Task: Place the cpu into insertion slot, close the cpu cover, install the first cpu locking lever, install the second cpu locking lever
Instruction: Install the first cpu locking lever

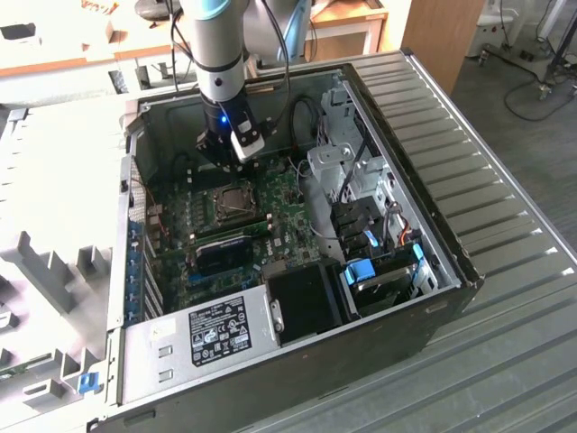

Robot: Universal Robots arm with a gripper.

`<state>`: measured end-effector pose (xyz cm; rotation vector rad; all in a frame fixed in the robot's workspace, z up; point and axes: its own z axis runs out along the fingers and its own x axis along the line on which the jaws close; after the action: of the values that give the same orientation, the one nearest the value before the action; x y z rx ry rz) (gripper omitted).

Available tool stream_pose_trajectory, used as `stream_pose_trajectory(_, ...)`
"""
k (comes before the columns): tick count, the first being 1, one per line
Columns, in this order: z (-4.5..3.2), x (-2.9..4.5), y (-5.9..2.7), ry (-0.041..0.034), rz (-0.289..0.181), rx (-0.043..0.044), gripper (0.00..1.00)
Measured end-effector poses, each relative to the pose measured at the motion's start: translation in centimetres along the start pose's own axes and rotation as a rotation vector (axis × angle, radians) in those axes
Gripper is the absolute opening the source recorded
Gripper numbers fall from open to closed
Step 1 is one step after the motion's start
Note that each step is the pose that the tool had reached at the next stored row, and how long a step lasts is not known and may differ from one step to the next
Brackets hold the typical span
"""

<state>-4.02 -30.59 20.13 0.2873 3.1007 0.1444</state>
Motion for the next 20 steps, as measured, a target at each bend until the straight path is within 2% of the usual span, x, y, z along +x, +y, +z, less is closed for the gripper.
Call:
stream_pose_trajectory(4,0.01,0.00,0.00,0.0013,0.000,-0.0077,0.11)
stream_pose_trajectory(9,-0.10,0.00,0.01,0.0015,0.000,-0.0083,0.11)
stream_pose_trajectory(17,-0.80,-0.02,0.08,0.0016,0.000,-0.0089,0.11)
stream_pose_trajectory(20,-0.83,-0.02,0.08,0.0057,0.001,-0.0315,0.11)
